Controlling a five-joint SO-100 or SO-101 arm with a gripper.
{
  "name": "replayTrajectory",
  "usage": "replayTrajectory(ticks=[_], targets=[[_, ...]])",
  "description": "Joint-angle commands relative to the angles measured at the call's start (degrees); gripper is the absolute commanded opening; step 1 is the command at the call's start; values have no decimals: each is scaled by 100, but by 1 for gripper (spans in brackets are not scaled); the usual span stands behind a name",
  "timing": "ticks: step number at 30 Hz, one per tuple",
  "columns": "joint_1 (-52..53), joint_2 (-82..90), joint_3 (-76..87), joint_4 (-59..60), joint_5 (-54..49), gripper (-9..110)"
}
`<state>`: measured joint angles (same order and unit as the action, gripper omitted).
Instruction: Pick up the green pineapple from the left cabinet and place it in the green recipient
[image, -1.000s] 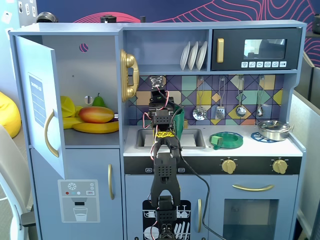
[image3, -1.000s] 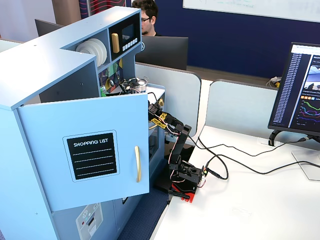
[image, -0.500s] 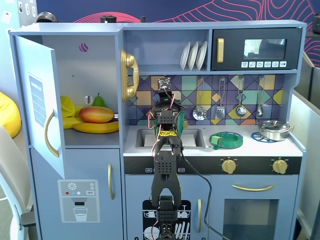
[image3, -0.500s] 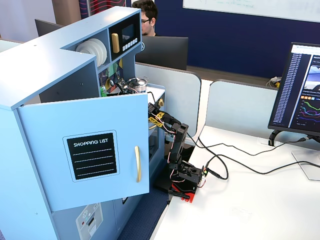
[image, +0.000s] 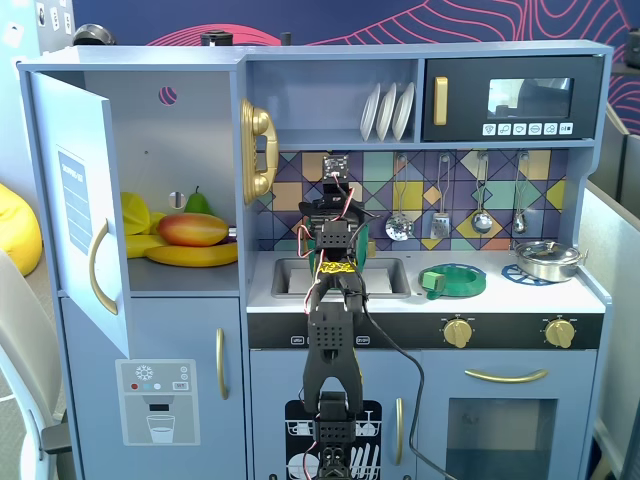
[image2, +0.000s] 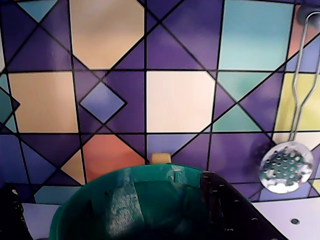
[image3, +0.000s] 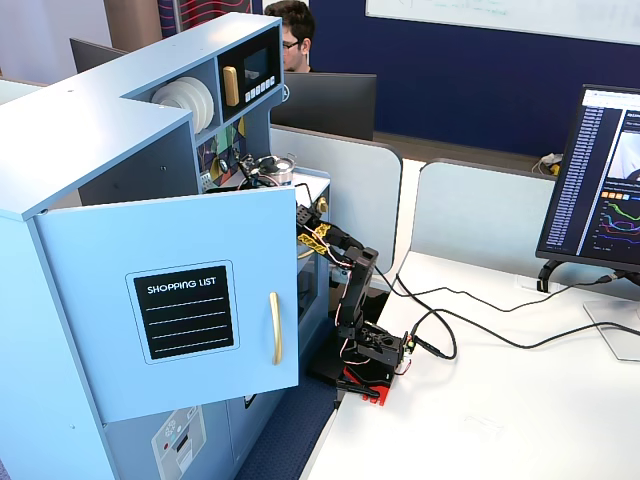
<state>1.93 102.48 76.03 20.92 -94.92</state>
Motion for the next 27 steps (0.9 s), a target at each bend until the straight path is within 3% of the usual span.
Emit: replayTrajectory(ticks=[1,13,27], targets=[[-70,1327,694,53,-35,40],[325,4904,4263,1266,88,37],[246,7119,7532,3067,422,34]])
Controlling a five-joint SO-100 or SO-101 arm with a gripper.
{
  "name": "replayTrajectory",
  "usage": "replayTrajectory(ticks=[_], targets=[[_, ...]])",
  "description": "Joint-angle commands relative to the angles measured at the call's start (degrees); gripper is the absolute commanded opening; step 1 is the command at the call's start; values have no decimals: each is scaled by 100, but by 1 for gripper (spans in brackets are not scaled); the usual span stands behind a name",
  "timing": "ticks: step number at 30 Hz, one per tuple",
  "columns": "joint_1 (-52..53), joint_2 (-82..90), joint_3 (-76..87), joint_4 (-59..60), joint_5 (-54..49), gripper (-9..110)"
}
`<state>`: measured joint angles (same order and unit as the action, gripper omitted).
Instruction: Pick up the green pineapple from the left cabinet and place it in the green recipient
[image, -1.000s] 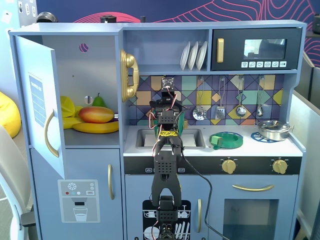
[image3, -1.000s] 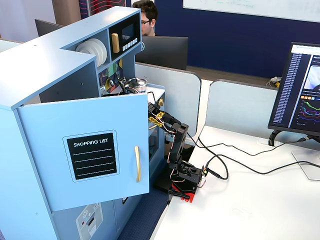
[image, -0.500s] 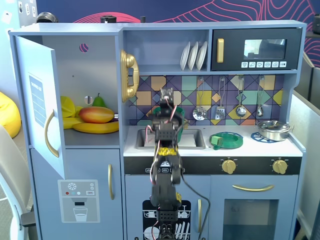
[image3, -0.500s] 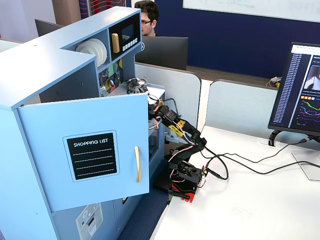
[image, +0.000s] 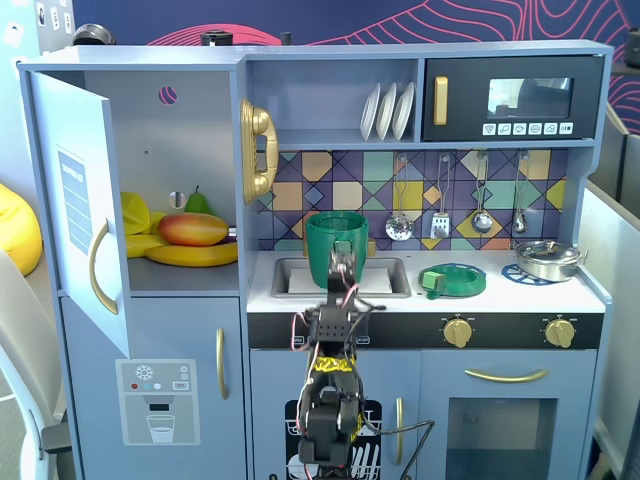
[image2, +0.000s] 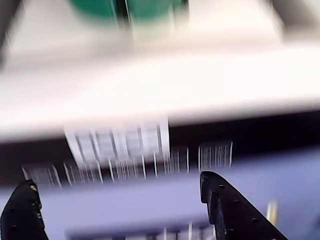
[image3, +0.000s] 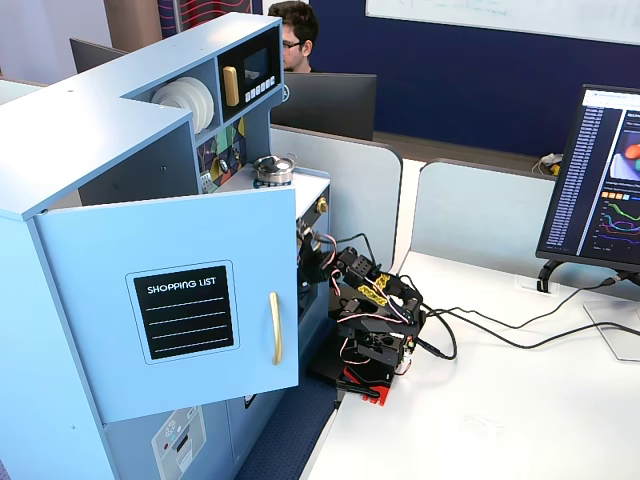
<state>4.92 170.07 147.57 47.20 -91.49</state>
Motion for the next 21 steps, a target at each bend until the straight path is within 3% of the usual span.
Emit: replayTrajectory(ticks=[1,10,21], targets=[[-62,431,519,642,79,33],[-44,1125,1582,2285,167,25],[-185,1195,2136,3771,264,25]])
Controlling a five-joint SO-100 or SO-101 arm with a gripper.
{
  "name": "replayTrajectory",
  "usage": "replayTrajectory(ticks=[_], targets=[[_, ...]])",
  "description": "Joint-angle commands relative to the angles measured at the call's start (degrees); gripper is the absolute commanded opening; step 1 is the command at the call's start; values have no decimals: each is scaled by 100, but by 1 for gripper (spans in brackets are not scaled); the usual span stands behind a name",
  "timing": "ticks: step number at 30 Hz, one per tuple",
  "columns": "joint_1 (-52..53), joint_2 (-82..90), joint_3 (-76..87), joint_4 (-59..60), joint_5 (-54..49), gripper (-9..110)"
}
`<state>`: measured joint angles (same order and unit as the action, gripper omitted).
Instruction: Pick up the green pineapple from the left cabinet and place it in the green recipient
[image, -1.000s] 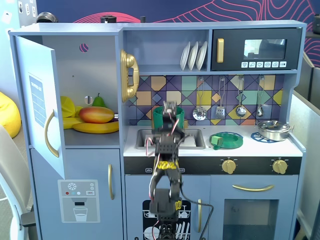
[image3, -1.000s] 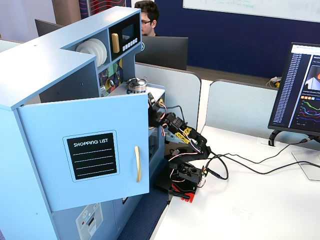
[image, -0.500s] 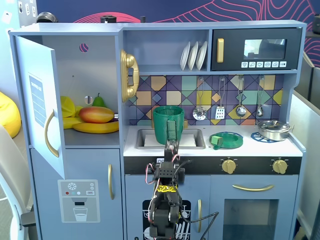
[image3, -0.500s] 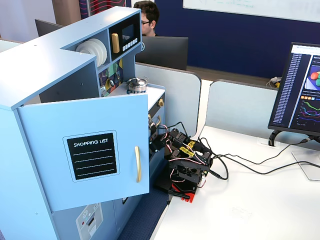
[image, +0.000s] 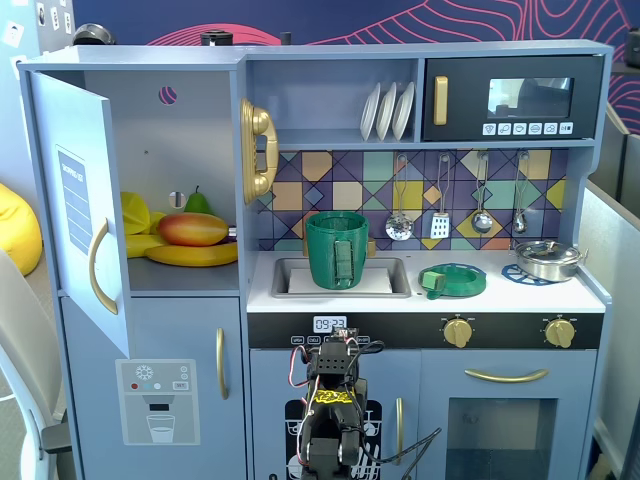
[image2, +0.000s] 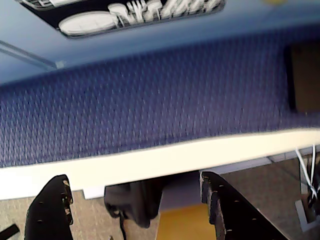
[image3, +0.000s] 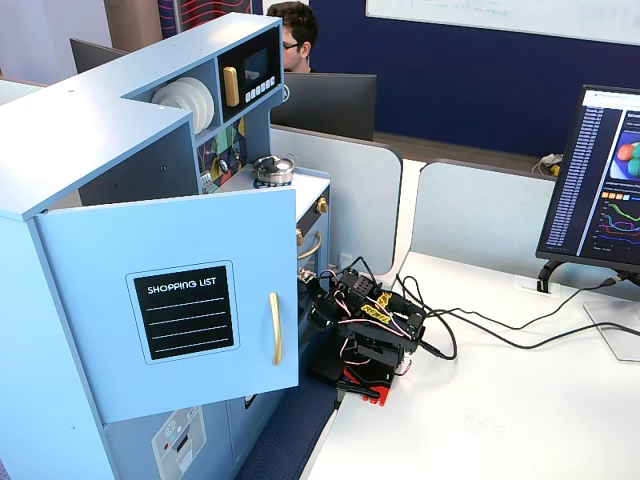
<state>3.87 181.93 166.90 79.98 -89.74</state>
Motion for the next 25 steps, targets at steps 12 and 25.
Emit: replayTrajectory(ticks=[12,25], targets=[[-70,18,475,782,299,24],[-70,18,483,782,299,24]])
